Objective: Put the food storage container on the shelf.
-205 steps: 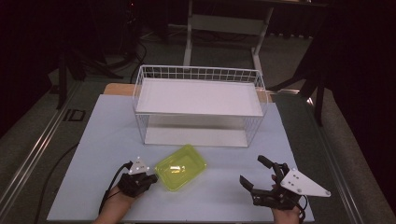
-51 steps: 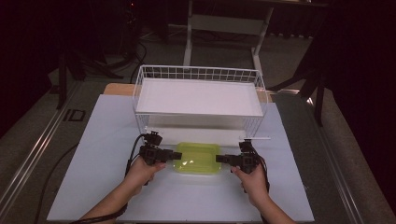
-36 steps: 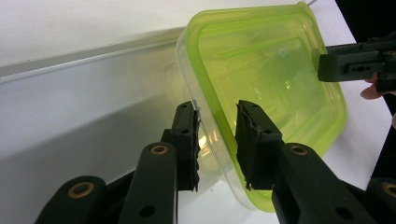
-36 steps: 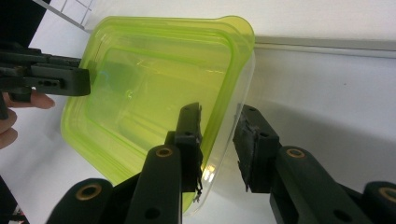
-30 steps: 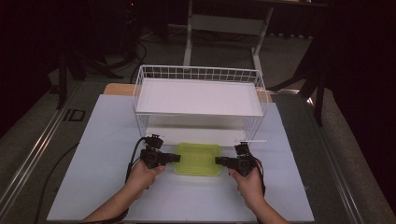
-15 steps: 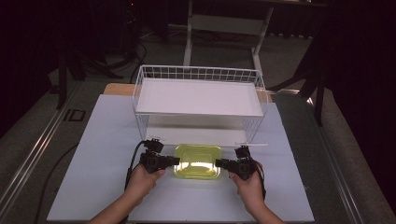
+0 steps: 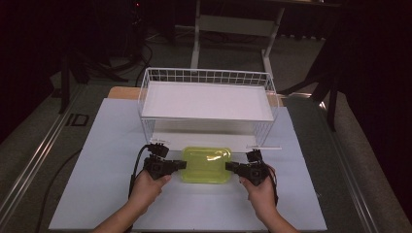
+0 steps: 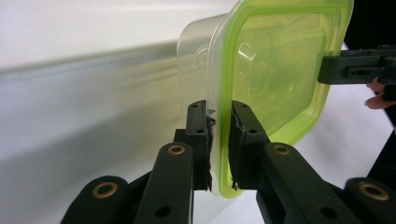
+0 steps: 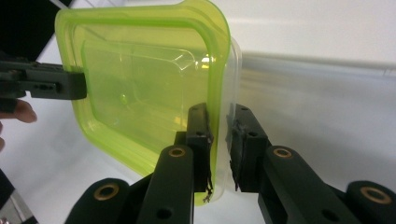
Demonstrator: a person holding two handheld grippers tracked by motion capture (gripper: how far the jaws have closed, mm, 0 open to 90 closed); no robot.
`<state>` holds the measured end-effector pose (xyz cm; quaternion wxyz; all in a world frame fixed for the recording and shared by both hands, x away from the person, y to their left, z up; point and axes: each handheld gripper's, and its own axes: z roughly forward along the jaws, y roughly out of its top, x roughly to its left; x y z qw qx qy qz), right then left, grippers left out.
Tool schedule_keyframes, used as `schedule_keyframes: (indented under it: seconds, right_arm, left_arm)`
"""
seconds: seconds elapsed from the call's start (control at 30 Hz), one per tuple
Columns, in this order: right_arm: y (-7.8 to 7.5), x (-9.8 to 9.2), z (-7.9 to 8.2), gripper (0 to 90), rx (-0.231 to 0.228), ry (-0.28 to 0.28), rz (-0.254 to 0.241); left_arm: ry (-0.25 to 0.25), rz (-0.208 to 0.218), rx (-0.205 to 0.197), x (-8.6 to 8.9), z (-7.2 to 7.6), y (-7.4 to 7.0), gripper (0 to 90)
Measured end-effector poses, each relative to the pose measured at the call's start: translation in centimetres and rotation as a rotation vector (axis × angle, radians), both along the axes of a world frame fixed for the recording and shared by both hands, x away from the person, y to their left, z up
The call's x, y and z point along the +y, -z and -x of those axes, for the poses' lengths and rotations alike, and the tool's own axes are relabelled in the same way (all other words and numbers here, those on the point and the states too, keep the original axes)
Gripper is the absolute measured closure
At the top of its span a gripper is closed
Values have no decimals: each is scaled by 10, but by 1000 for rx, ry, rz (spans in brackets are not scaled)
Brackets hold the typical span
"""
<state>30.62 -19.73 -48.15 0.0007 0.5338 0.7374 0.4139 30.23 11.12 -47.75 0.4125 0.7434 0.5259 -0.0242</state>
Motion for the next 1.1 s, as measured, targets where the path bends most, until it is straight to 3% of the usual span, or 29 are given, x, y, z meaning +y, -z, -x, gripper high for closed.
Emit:
schedule_keyframes:
  seconds: [0.2, 0.4, 0.87, 1.03, 1.1]
  right_arm:
    - [-22, -2, -8, 794, -51, 21, -27]
    - [-30, 0, -18, 794, -74, 37, -29]
    - [-21, 2, -41, 794, -85, 62, -25]
    - [-11, 3, -49, 793, -94, 67, -29]
    - [-9, 4, -50, 793, -95, 67, -31]
  left_arm:
    - [-9, 26, -47, 1, -8, -21, 807]
    - [-15, 23, -65, 1, -19, -30, 808]
    - [-29, 67, -90, 4, -41, -13, 810]
    - [-34, 53, -135, 4, -42, -7, 809]
    - [-40, 59, -130, 4, -43, -4, 809]
